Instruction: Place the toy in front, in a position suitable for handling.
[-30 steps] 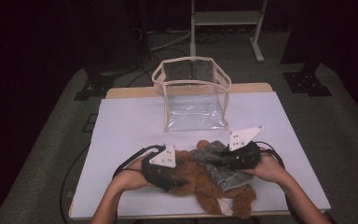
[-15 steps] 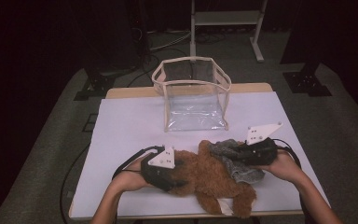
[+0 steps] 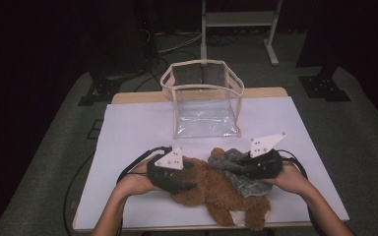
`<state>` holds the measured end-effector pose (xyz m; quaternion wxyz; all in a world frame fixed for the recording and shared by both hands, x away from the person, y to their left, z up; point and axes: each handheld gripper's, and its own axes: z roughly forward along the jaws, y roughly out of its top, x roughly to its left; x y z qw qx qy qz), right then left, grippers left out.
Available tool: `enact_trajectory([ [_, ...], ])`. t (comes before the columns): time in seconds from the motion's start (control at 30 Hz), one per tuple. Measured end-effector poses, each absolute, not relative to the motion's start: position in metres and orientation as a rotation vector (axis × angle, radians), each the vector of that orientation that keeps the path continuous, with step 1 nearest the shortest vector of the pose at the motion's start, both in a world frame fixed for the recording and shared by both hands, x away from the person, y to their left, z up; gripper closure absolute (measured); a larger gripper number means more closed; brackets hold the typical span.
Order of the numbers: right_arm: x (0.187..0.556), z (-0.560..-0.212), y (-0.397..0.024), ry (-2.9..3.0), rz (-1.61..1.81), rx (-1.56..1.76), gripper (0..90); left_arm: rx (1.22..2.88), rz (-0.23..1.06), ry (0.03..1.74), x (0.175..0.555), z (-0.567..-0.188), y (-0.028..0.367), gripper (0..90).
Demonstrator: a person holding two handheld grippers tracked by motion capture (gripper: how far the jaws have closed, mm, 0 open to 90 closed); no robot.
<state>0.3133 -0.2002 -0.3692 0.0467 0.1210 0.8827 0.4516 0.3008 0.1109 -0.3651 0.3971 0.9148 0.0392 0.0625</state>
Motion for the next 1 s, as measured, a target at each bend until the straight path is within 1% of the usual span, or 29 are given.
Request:
enact_trajectory([
  [0.07,0.314,-0.370,-0.209,2.690,1.388,0.394,75.3,2.322,0.132,0.100,0.299,-0.368,0.111,40.8],
  [0.23,0.320,-0.374,-0.236,2.664,1.366,0.497,75.2,2.329,0.113,0.087,0.296,-0.373,0.111,40.9],
  [0.3,0.321,-0.374,-0.239,2.656,1.368,0.513,75.2,2.331,0.107,0.083,0.296,-0.373,0.111,41.1],
  [0.4,0.323,-0.370,-0.229,2.658,1.358,0.478,75.1,2.343,0.107,0.073,0.295,-0.373,0.110,41.4],
  [0.63,0.347,-0.366,-0.180,2.704,1.320,0.397,75.1,2.362,0.113,0.048,0.292,-0.373,0.107,41.2],
  [0.73,0.353,-0.366,-0.170,2.710,1.303,0.390,75.0,2.358,0.108,0.045,0.292,-0.373,0.108,41.2],
  [0.87,0.353,-0.368,-0.177,2.715,1.295,0.421,75.0,2.354,0.112,0.047,0.292,-0.373,0.108,41.1],
  [1.0,0.347,-0.374,-0.204,2.709,1.298,0.493,75.1,2.351,0.119,0.057,0.292,-0.373,0.108,40.7],
])
